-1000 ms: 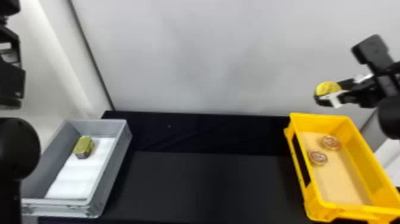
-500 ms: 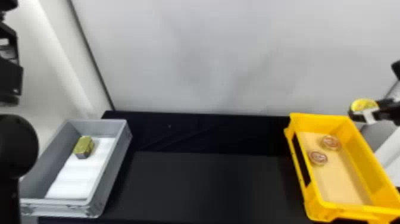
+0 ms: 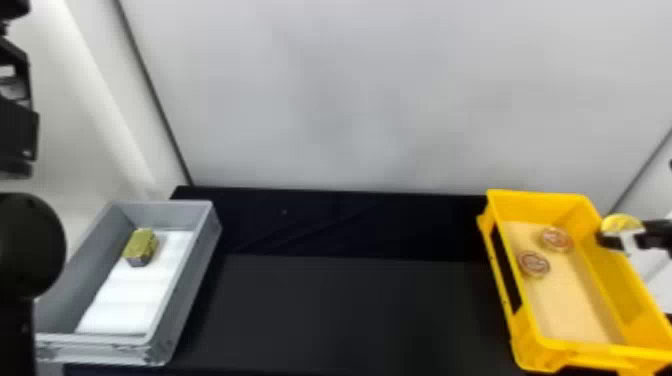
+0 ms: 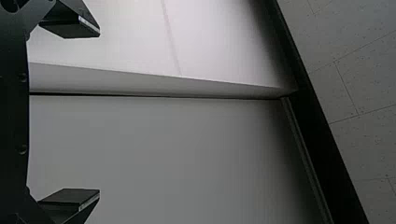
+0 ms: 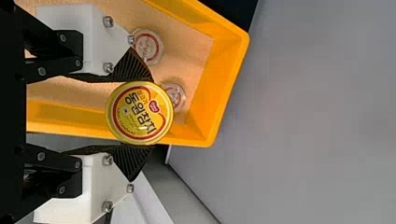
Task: Pick up the round yellow can and place it in the yellow rectangular box
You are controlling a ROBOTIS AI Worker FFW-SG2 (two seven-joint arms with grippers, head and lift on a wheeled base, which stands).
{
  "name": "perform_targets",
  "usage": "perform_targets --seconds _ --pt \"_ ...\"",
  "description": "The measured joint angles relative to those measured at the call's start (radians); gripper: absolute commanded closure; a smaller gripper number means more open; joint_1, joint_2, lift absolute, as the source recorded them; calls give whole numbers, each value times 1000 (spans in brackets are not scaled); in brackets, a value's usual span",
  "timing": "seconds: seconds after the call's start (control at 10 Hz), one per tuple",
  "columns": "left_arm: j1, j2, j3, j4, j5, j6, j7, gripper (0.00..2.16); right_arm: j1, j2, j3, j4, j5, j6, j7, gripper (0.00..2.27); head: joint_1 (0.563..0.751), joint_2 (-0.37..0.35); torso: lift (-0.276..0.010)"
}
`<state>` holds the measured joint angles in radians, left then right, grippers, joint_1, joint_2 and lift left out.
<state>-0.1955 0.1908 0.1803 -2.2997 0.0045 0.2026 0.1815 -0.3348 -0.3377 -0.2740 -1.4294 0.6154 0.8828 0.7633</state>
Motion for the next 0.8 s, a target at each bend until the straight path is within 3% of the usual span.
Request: perform_targets --seconds 0.5,0.8 --pt "5 -1 -1 4 1 -10 0 76 -26 3 30 259 -206 -32 -120 661 694 54 -3" --pt "9 1 -1 6 3 -16 0 76 -38 3 35 354 -247 -41 -150 662 694 54 -3"
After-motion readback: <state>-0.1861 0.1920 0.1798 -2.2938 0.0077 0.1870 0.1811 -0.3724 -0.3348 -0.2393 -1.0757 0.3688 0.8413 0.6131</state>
